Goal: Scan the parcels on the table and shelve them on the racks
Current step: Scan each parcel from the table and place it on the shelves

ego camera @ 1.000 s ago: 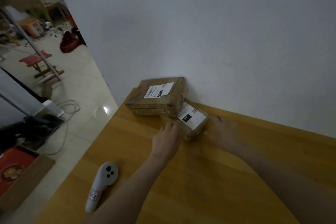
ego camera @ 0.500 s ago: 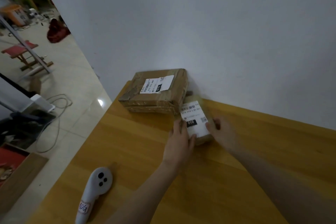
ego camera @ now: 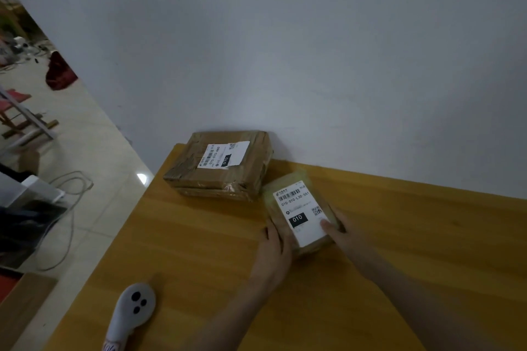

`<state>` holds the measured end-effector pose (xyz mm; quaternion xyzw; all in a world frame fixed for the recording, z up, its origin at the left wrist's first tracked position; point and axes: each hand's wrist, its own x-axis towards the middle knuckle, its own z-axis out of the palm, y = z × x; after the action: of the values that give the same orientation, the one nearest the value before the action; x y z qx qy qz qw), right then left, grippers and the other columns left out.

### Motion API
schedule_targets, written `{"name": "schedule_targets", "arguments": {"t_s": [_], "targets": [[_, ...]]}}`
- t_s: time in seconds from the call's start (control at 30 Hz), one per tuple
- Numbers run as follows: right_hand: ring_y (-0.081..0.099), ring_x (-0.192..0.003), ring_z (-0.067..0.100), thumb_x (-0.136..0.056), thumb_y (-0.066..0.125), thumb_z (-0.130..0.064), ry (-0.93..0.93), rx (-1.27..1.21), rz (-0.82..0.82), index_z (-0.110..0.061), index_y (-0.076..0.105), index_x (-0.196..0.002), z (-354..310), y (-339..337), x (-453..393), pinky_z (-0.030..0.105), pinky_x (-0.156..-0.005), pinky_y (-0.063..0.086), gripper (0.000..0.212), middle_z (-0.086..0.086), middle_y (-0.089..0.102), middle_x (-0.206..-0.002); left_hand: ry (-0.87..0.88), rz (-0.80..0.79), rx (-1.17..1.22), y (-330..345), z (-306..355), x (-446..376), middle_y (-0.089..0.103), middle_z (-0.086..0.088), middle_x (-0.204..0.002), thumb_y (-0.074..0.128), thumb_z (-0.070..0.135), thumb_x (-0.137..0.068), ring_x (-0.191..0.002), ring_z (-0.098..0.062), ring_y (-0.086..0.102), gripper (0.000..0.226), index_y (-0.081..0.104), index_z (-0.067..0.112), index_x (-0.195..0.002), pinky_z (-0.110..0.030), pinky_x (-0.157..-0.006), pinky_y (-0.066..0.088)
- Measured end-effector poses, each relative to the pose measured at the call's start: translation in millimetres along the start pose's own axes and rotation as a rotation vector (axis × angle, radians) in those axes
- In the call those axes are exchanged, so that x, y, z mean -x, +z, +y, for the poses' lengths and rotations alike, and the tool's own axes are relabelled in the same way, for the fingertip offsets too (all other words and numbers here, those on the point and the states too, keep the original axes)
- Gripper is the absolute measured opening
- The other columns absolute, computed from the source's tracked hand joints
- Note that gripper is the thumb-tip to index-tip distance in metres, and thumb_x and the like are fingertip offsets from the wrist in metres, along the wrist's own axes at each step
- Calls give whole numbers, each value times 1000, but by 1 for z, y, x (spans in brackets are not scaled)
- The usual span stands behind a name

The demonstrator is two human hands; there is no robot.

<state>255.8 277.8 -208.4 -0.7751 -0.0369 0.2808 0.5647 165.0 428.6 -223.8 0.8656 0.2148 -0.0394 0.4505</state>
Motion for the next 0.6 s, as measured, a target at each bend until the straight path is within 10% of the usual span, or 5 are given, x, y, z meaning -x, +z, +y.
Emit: {"name": "schedule_targets", "arguments": {"t_s": [0.27, 0.6], "targets": [[60, -109, 21, -85, 59, -28, -66, -213, 108, -33, 37, -140, 10, -47, 46, 39, -84, 57, 59, 4, 57, -129, 111, -63, 178, 25, 32, 23, 29, 0, -152, 22, 83, -80, -127, -20, 48, 85, -11, 46, -149, -43, -99, 50], [63, -98, 15, -81, 58, -30, -208, -308, 249, -42, 41, -127, -5, -137, 152, 25, -66, 58, 50, -10, 62, -112, 239, -162, 671, 51, 136, 101, 51, 12, -138, 61, 40, -91, -117, -14, 60, 66, 20, 53, -141, -34, -85, 57]]}}
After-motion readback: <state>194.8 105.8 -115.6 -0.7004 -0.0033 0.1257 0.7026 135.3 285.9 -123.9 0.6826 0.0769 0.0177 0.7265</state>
